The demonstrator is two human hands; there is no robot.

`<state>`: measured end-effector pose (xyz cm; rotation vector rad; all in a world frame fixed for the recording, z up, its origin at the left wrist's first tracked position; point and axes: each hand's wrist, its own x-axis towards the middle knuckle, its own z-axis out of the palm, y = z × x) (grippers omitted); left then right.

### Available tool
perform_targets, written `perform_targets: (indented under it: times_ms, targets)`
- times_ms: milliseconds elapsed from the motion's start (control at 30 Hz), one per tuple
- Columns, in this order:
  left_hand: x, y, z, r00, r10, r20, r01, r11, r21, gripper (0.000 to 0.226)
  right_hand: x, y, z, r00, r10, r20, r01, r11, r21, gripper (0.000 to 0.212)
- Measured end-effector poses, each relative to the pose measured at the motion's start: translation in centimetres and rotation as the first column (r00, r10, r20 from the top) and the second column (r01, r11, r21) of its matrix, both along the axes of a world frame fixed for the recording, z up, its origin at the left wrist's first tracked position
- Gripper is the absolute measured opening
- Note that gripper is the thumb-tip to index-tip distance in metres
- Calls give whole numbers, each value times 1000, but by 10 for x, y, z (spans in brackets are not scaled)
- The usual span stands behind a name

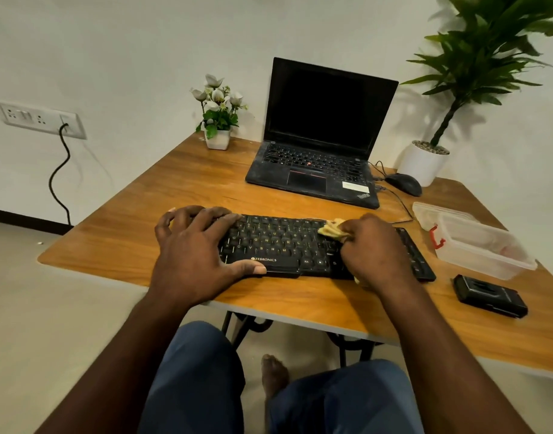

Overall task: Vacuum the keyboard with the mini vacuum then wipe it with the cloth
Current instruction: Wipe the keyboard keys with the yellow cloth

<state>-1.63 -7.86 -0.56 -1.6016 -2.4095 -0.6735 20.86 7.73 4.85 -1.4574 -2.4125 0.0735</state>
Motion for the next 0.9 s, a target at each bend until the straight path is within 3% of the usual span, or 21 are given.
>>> perform_targets:
  times_ms: [200,267,333,400,533,667,800,900]
  targets:
    - [1,2,-1,999,38,9,-37,999,-22,118,-50,-53,-6,923,385,-27,-385,919,-77,40]
    - [1,1,-1,998,54,12,-53,998,-25,120,-59,-49,0,935,344,-86,-348,937,-33,37]
    - [1,1,0,996,72,46,-71,997,-28,124,-64,-44,1,969,210,-128,-206,977,48,39]
    - [0,1,0,992,83,99,-80,996,-29,131,-74,-49,-1,986,144,-82,-141,989,41,39]
    - [-3,3,-3,977,23,213,-25,1000,8,131,-106,-73,-6,941,337,-27,-338,941,-26,36]
    - [-8,0,-7,973,-28,230,15,998,58,129,-126,-86,-8,852,523,14,-523,852,36,26]
    - [-9,3,-5,966,-17,258,10,1000,30,143,-103,-76,-6,838,533,117,-532,846,-42,39]
    - [-8,2,-2,964,8,265,-5,1000,-10,150,-73,-57,3,890,420,176,-414,907,-69,46]
